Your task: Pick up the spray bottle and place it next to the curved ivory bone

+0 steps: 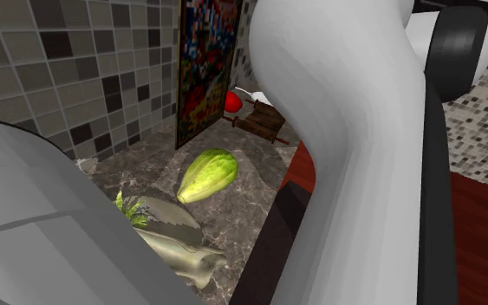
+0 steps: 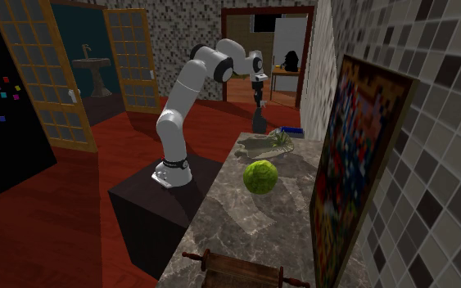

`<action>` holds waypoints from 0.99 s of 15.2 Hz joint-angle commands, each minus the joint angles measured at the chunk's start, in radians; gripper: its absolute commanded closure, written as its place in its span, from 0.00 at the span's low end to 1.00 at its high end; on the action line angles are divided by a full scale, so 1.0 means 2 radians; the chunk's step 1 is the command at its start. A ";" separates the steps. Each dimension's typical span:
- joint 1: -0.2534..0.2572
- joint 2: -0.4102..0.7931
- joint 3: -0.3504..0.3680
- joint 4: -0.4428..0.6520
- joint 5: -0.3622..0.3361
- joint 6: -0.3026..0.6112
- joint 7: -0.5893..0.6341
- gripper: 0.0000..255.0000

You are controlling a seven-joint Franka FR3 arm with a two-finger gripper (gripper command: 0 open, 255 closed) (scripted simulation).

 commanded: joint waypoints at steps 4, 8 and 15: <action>0.000 0.000 0.000 0.000 0.000 0.000 0.000 0.00; 0.001 -0.005 0.004 0.010 0.005 -0.013 -0.004 0.00; 0.006 -0.017 0.012 0.041 0.018 -0.051 -0.013 0.00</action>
